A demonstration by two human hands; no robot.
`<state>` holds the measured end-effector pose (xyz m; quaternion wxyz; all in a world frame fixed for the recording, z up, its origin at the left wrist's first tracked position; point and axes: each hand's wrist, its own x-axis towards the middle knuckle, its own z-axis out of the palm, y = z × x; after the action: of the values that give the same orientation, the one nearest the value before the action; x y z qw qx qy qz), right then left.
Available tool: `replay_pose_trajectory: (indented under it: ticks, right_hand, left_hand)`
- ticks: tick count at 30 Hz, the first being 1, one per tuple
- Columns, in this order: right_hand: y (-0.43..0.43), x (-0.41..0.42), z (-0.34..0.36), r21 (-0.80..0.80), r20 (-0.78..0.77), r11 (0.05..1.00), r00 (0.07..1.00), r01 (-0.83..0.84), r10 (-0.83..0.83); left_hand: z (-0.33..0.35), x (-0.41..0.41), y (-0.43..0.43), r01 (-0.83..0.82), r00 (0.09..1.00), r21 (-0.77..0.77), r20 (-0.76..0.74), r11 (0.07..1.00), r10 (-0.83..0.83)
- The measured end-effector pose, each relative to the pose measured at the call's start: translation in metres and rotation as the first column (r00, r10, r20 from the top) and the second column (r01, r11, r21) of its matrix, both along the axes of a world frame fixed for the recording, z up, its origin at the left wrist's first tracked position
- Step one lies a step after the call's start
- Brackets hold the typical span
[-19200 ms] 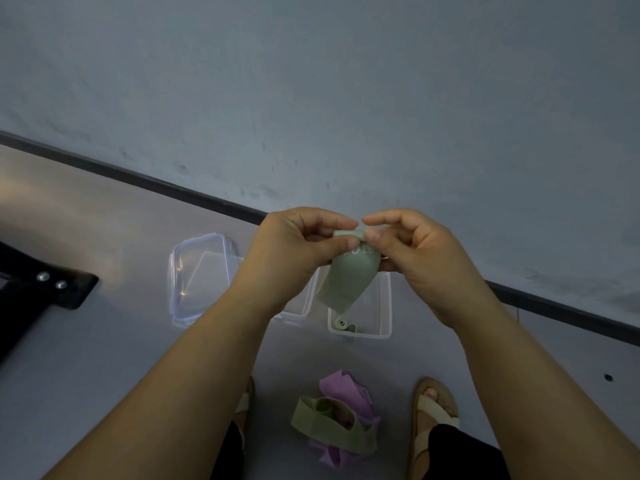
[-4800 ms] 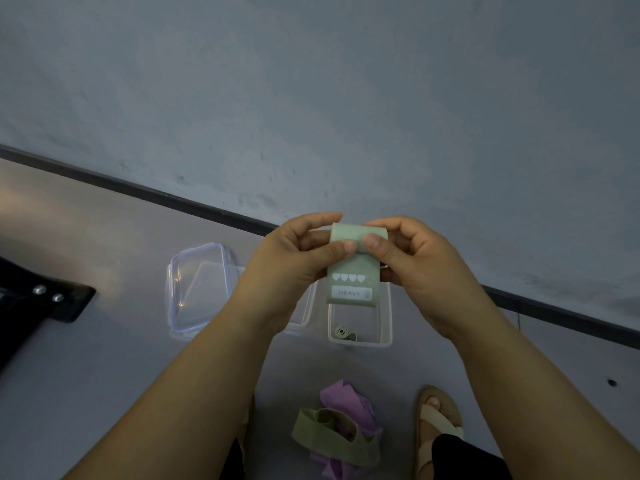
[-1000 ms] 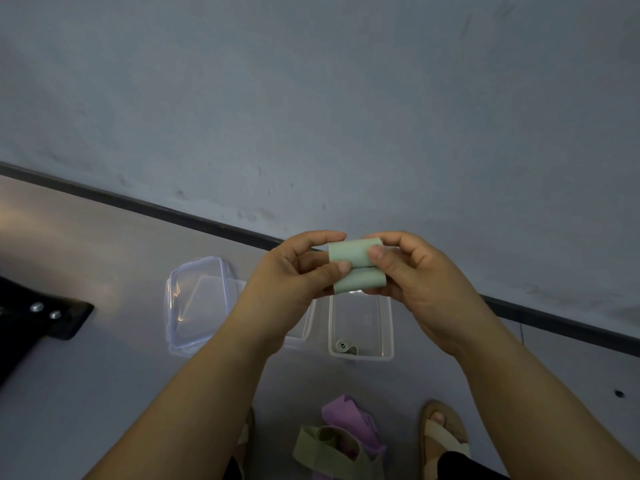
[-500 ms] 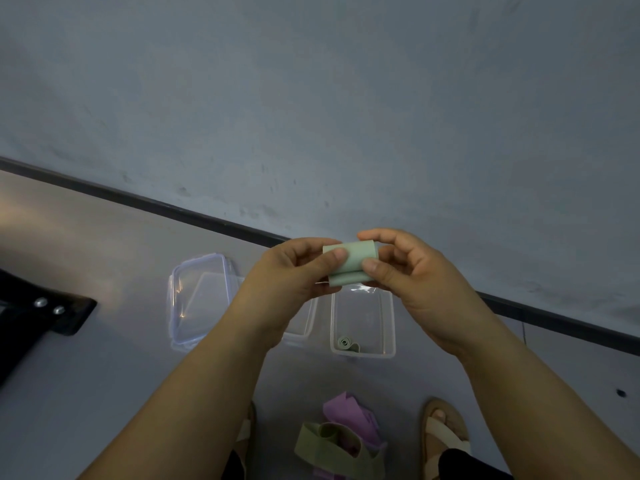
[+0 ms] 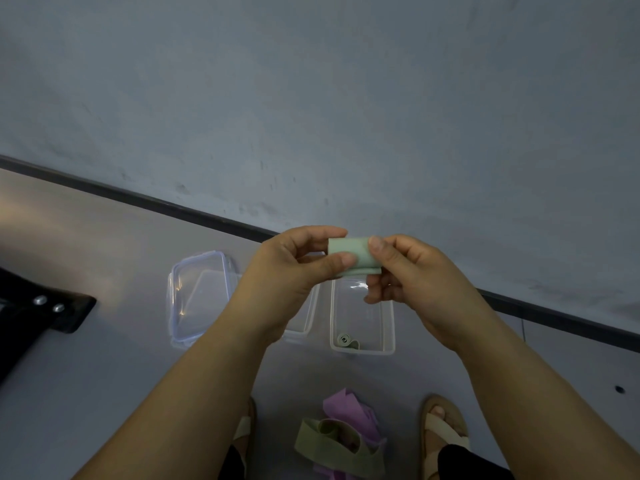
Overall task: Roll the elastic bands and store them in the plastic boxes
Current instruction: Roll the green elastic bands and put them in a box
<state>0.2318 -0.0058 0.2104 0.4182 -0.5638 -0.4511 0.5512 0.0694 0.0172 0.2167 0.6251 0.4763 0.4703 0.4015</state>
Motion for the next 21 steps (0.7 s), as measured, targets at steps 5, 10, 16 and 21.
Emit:
replay_pose_trajectory:
  ticks: [5,10,16,21]
  right_hand:
    - [0.001,0.001,0.000,0.009,-0.012,1.000,1.000,0.003,-0.003]
    - [0.002,0.002,-0.002,0.022,0.025,1.000,1.000,0.004,-0.005]
    - [0.000,0.003,-0.004,0.068,0.103,0.996,0.993,-0.057,0.050]
    - [-0.001,0.004,0.000,0.090,0.156,0.986,0.980,-0.139,0.124]
  left_hand:
    - [0.001,0.001,-0.001,0.010,0.999,-0.028,0.036,1.000,-0.009]
    - [0.001,-0.002,-0.001,0.083,0.996,-0.125,0.036,0.989,-0.080]
    - [0.000,-0.006,0.001,0.082,0.996,-0.168,-0.032,0.982,-0.089]
    - [-0.001,-0.010,0.003,0.071,0.989,-0.096,-0.123,0.993,-0.083]
